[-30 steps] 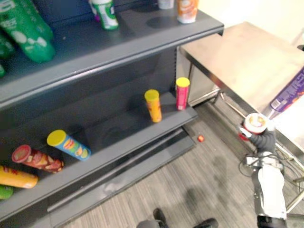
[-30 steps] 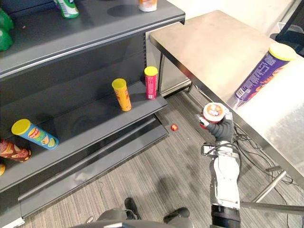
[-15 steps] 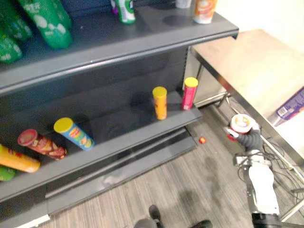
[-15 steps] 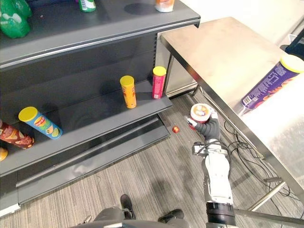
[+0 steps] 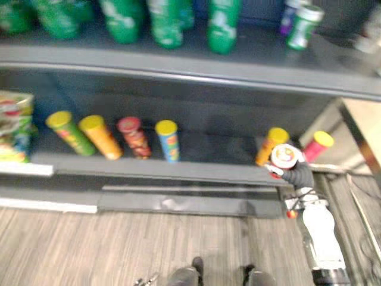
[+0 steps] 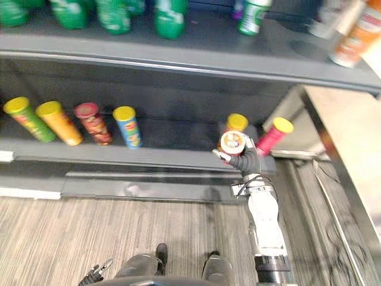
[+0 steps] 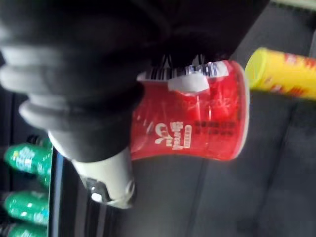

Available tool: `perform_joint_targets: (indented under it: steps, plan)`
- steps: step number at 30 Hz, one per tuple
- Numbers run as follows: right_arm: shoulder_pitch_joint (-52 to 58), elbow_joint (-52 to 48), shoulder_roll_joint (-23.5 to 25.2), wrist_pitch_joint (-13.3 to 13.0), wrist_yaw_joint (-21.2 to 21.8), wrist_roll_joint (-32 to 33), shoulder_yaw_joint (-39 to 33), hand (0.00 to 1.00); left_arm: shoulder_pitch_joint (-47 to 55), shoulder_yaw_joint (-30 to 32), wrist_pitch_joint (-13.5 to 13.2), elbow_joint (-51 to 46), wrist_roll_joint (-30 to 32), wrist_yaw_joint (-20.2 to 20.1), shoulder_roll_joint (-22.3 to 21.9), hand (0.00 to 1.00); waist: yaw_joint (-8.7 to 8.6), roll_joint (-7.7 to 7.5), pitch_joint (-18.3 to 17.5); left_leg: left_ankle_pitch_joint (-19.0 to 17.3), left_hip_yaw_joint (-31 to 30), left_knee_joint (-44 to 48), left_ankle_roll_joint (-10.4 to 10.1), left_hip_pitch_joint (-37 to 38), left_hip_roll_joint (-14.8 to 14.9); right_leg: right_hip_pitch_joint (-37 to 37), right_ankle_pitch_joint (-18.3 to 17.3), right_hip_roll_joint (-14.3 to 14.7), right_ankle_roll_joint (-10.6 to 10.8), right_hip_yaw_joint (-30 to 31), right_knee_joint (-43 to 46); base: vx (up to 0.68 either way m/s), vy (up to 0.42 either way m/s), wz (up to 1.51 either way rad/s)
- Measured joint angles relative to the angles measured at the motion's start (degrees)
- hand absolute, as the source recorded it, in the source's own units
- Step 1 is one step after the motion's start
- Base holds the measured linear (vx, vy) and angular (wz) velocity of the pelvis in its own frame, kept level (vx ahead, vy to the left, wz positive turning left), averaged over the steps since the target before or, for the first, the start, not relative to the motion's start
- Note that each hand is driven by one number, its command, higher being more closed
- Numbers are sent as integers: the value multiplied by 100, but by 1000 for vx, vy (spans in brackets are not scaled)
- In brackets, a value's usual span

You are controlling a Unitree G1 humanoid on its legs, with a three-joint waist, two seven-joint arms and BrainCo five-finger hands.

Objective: Put the gum and the chips on the shelf.

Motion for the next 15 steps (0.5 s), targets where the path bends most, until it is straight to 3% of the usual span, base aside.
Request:
perform_joint_targets:
  steps: [2,6,9,11,15]
  plan:
    - [-18,-102,8,-6,80,51,119,100,9,13,9,121,0,2,46,0,106,-134,-45,-140,-197,129,-139,-36,-71,146,236,-21,96,-233,-446,135,-168,66]
    - [-21,-143,57,-18,169,224,96,100,-54,56,28,206,0,-30,-141,0,45,3,-85,-210,-329,40,-353,-257,213,368,200,197,108,-746,-1064,155,-243,39]
    - [152,-142,56,-15,160,322,-111,100,-172,56,24,206,8,-76,-186,0,-90,37,-110,210,-368,-541,-542,-76,452,618,151,325,27,-1248,-1252,131,-175,65]
    - [214,-141,52,-18,153,323,-193,100,-180,57,27,194,13,-76,-184,0,-177,49,-139,464,-329,-772,-627,63,457,798,150,313,26,-1480,-1344,139,-106,68]
    - [255,-138,90,-19,62,302,-188,100,-158,58,29,187,98,-53,-145,0,-199,63,-199,599,-308,-1010,-710,252,469,972,150,319,27,-1599,-1377,56,-1,29]
